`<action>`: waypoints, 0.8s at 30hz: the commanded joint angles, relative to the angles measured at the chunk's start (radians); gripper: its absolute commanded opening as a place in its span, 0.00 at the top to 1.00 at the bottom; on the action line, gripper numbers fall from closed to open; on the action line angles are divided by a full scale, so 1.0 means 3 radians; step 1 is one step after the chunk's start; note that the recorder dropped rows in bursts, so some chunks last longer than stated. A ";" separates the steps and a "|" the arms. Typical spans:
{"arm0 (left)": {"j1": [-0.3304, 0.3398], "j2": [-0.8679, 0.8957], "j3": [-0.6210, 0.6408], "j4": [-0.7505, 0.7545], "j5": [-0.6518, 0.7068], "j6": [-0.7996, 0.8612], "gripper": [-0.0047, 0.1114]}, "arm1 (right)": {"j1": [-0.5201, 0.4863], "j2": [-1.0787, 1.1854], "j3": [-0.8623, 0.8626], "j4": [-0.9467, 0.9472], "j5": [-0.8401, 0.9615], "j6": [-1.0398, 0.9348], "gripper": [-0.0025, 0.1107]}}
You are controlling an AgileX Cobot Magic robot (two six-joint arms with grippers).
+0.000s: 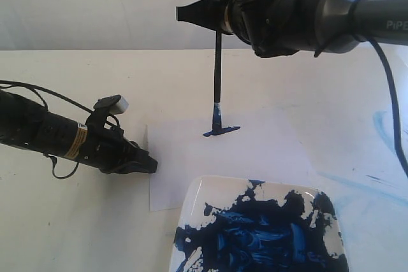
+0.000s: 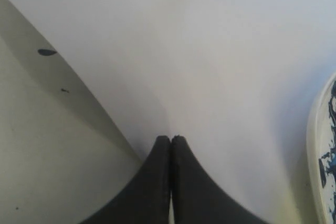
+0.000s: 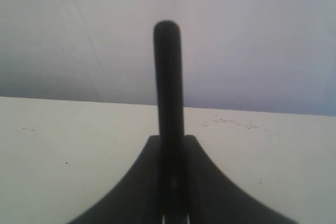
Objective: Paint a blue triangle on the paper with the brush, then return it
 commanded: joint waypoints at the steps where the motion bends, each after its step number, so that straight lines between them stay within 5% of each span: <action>1: -0.0009 0.0002 0.0007 0.0052 0.0134 0.0012 0.96 | -0.0008 0.0027 -0.0013 -0.0045 0.0068 -0.0072 0.98; 24: -0.0009 0.0002 0.0007 0.0052 0.0134 0.0018 0.96 | -0.0008 0.0027 -0.0013 -0.0045 0.0425 -0.0602 0.98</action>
